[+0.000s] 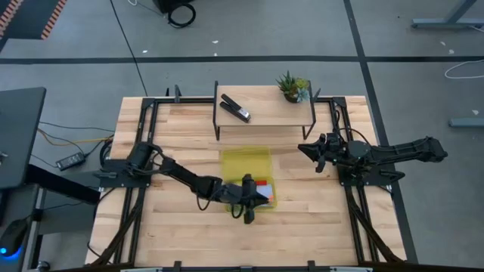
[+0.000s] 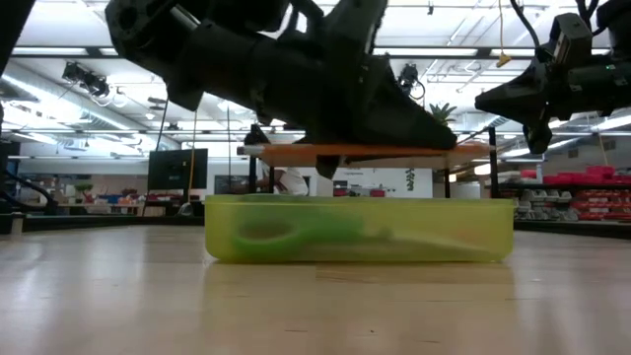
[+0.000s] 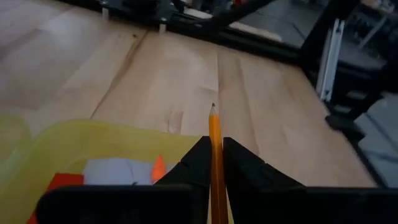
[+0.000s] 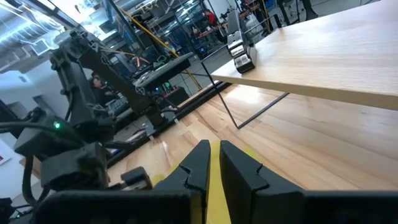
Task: Pack school essentials
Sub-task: Put the yellow pencil into the yellow supply box, then return to Home Position
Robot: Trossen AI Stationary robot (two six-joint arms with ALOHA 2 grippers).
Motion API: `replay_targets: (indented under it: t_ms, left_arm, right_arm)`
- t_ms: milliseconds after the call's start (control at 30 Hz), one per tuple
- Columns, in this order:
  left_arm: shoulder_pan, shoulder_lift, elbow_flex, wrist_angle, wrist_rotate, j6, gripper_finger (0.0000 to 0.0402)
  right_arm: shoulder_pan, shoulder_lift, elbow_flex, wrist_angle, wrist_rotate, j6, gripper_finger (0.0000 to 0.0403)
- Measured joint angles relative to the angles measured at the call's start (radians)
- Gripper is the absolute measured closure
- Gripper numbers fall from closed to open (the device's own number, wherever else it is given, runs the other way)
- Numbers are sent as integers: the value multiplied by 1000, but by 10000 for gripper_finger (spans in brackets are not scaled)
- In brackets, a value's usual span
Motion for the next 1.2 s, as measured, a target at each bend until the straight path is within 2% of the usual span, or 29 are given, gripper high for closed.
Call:
replay_targets:
  t_ms: [133, 400, 567, 767, 867, 1200]
  left_arm:
    - [-1, 26, 31, -33, 0, 43, 346]
    - [-4, 22, 33, -44, 0, 18, 259]
    - [-8, -46, 32, -88, 0, 21, 228]
    - [-6, -186, 31, -293, -85, 29, 245]
    - [-2, -252, -8, -318, -101, 25, 264]
    - [22, -570, -348, -213, -186, -4, 313]
  right_arm:
    - [0, 0, 0, 0, 0, 0, 361]
    - [0, 0, 0, 0, 0, 0, 361]
    - [0, 0, 0, 0, 0, 0, 361]
    - [0, 0, 0, 0, 0, 0, 361]
    - [0, 0, 0, 0, 0, 0, 361]
    - [0, 0, 0, 0, 0, 0, 361]
